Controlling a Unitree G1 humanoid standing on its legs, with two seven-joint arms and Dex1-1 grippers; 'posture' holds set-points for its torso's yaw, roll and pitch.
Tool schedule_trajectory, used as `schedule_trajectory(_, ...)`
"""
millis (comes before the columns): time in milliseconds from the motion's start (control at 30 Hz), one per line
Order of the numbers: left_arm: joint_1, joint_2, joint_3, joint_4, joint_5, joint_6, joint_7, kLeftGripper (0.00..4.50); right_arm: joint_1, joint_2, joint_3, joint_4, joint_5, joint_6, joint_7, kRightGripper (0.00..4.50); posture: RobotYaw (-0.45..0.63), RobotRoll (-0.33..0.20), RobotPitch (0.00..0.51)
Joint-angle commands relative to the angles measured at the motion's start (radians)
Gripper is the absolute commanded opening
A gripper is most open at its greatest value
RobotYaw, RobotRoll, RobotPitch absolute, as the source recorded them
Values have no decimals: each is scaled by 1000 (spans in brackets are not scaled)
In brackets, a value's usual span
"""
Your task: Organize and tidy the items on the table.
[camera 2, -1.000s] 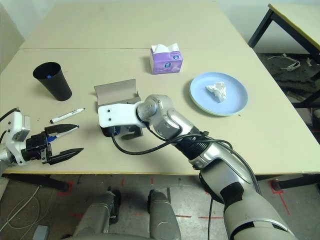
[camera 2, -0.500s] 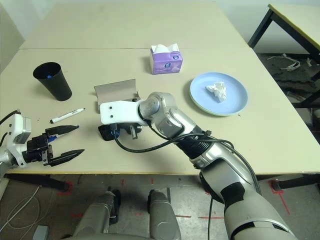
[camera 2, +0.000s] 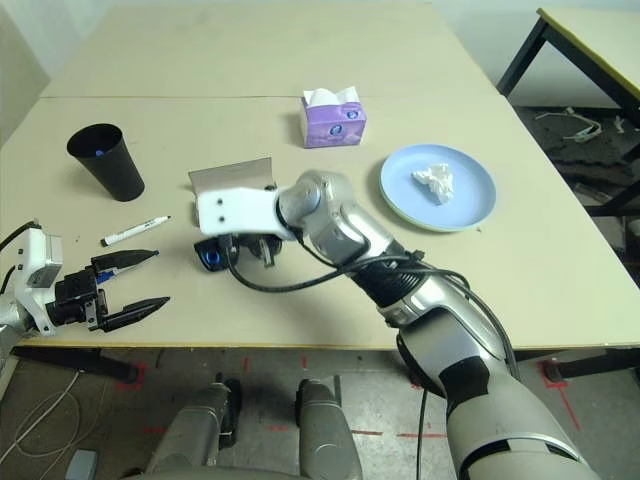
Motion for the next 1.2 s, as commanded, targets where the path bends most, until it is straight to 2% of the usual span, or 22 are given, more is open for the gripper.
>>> schedule_trajectory(33,14,-28,36,-9,5,31,94,4500,-35,45,-15,139,-20,-91,-77,205,-68,0,209)
schedule_trajectory(267,17,-57,50,-36,35,57,225,4500,-105,126,-30,395,-50,-251,-206,205,-54,0,211)
schedule_trajectory(467,37,-58,53,-79,22,70,246,4500,-140,178,-25,652,-88,-387,-328,205,-34,0,217)
schedule_trajectory(633,49,-46,45,-92,34,64,235,4500,-155,195,-16,772,-120,-438,-348,205,-26,0,220)
schedule_trajectory(833,69,-55,40,-133,10,82,227,4500,-120,202,-5,815,-146,-446,-318,205,-22,0,220)
schedule_trajectory(1200,59,-53,34,-124,16,84,214,4500,-109,190,-47,729,-114,-402,-179,205,-34,0,213)
